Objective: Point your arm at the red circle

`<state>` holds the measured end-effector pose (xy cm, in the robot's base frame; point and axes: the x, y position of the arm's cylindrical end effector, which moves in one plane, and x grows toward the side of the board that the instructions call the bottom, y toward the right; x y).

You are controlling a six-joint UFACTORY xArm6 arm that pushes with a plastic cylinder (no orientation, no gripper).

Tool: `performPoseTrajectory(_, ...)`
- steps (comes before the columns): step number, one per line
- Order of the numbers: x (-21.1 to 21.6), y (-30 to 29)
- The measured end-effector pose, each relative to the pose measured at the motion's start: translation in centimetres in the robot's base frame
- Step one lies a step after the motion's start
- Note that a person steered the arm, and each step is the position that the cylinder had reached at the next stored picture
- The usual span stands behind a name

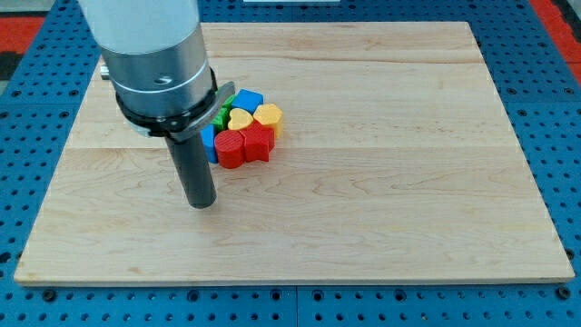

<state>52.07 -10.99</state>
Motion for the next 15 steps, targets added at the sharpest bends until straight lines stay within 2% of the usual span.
performPoseTrajectory(5, -0.9, -0.9)
performPoseTrajectory(8, 1.5, 1.1)
performPoseTrajectory(11, -1.1, 2.4)
performPoseTrajectory(12, -2.0, 8.3)
performPoseTrajectory(14, -8.1, 11.5)
performPoseTrajectory(15, -8.1, 13.4)
